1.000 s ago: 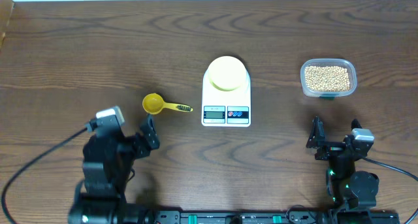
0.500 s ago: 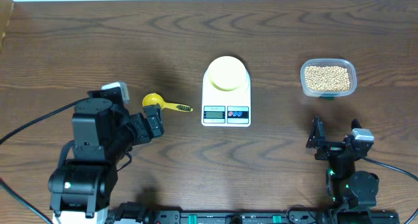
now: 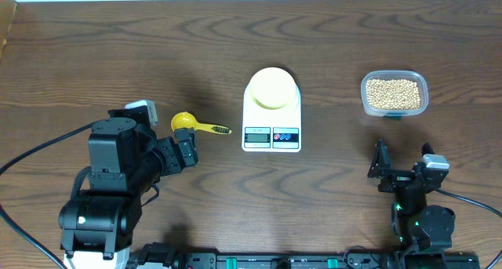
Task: Scoop item into bowl and weigh 50g on scale
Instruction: 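Move the left gripper forward toward the yellow scoop's handle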
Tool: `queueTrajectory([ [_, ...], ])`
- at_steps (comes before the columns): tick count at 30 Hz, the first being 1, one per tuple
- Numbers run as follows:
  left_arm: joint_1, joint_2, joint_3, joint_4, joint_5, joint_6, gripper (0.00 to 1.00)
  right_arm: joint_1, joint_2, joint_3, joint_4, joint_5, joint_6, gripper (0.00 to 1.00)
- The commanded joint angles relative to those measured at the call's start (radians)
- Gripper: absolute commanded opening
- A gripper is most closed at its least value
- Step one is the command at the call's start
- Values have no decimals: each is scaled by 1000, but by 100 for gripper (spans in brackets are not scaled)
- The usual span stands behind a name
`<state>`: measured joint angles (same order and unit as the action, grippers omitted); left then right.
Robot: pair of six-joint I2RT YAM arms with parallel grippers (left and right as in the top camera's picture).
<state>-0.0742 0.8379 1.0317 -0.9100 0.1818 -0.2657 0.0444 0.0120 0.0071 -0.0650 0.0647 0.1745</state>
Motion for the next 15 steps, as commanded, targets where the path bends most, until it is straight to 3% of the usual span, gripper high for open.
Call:
queueTrajectory([
  [1,-3,4,15,-2,10,-2,98,6,-5,-2,-2,4,-11,99],
  [15,-3,4,15,-13,18,-2,98,6,-5,-2,-2,4,-11,99],
])
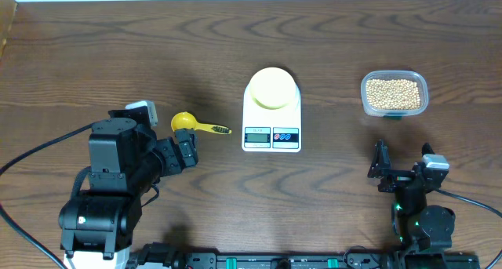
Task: Scoop item into bowl and weigh 50g on scale
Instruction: 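Move the left gripper forward toward the yellow scoop's handle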
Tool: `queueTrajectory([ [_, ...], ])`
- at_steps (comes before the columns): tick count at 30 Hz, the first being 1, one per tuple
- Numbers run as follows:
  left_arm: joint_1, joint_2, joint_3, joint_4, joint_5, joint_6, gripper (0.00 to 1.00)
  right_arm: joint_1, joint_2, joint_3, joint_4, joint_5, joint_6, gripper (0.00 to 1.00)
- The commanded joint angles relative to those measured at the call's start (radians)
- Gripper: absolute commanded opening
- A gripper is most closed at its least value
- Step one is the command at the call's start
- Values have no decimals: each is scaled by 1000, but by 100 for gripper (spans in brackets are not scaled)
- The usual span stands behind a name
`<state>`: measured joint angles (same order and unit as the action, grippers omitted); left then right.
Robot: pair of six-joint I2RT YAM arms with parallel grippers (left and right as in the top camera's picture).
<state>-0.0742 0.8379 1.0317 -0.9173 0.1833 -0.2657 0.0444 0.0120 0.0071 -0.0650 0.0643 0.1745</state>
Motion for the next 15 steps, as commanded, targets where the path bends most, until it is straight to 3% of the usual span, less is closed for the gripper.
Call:
queueTrajectory([
  [1,-3,4,15,-6,16,-2,98,6,-5,-2,-2,5,-11,99],
  [15,-3,21,14,1,-38,-3,98,6,-5,-2,-2,5,-11,99],
])
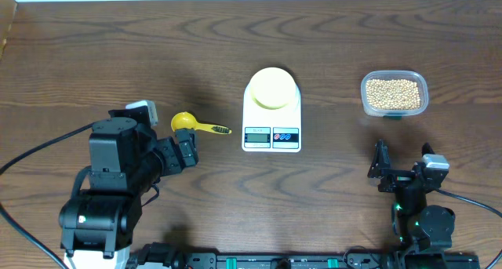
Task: Scoop item into bowl and weigh 50g on scale
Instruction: 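Move the left gripper forward toward the yellow scoop's handle, then grasp the yellow scoop with the left gripper and lift it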
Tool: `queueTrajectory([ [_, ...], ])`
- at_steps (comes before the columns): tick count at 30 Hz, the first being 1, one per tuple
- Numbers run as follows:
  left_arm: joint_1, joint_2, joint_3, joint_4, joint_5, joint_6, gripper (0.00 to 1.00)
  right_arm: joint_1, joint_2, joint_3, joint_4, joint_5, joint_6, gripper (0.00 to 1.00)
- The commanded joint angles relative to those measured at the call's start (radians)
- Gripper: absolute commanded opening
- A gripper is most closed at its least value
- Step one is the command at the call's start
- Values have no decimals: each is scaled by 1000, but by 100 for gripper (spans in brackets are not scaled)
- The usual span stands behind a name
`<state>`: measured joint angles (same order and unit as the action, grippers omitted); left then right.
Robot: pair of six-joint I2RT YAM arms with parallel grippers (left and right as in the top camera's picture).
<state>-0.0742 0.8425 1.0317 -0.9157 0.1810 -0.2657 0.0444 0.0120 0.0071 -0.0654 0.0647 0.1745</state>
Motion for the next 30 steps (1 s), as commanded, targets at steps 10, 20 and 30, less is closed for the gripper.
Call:
queueTrajectory([
  [10,-3,200,13,-15,-229,-332,98,6,-5,-2,-2,4,-11,99],
  [20,-3,532,13,0,-261,-634,98,6,-5,-2,-2,4,-11,99],
  [30,-3,834,13,171,-261,-653,94,6,-5,-2,-2,4,-11,99],
])
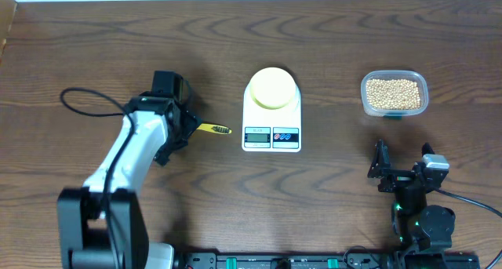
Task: Scoop item into bowl and weigh 50g on scale
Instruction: 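Grasp the yellow scoop with the left gripper and lift it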
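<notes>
A pale yellow bowl [271, 89] sits on the white scale [271, 136] at mid table. The yellow scoop [213, 129] lies left of the scale; only its handle shows, because my left gripper [187, 128] covers the cup end. Its fingers look spread on either side of the scoop, so it is open. The clear tub of beans [394, 93] stands at the far right. My right gripper [380, 163] rests near the front right, its fingers together and holding nothing.
A black cable [86, 100] loops on the table to the left of the left arm. The table's far edge runs along the top of the view.
My left arm, folded at the front left with the gripper below the scoop, now reaches out with the gripper over the scoop's cup. The right arm, scale, bowl and tub are unchanged.
At all three earlier moments the left arm sat folded at the front left, with the whole scoop visible beside it, and nothing moved. Now the left arm is stretched out with its gripper over the scoop's cup end.
</notes>
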Tool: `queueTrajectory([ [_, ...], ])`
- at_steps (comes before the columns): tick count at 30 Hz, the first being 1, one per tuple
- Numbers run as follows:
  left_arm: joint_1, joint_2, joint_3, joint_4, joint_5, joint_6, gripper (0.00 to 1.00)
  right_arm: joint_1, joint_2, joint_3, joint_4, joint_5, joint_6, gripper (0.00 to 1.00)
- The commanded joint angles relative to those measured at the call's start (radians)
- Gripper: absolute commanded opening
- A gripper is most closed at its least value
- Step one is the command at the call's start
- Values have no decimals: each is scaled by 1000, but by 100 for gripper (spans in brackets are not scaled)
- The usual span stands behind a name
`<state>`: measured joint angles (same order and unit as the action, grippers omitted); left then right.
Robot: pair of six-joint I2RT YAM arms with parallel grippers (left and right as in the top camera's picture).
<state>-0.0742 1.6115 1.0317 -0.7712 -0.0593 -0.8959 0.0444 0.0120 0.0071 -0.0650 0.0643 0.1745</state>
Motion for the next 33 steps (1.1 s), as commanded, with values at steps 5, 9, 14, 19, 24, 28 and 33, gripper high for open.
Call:
queueTrajectory([
  [5,-3,171,13,115,-21,-23,93,6,-5,-2,-2,5,-11,99],
  [9,-3,225,13,162,-21,-24,80,6,-5,-2,-2,5,-11,99],
  [14,-3,246,13,186,-21,-23,77,6,-5,-2,-2,5,-11,99],
  [19,-3,245,13,183,-21,-23,77,6,-5,-2,-2,5,-11,99],
  [24,-1,241,13,196,-20,-23,77,6,-5,-2,-2,5,-11,99],
  [28,1,242,13,241,-6,-23,77,6,-5,-2,-2,5,-11,99],
  [33,1,242,13,304,49,-23,77,6,-5,-2,-2,5,-11,99],
])
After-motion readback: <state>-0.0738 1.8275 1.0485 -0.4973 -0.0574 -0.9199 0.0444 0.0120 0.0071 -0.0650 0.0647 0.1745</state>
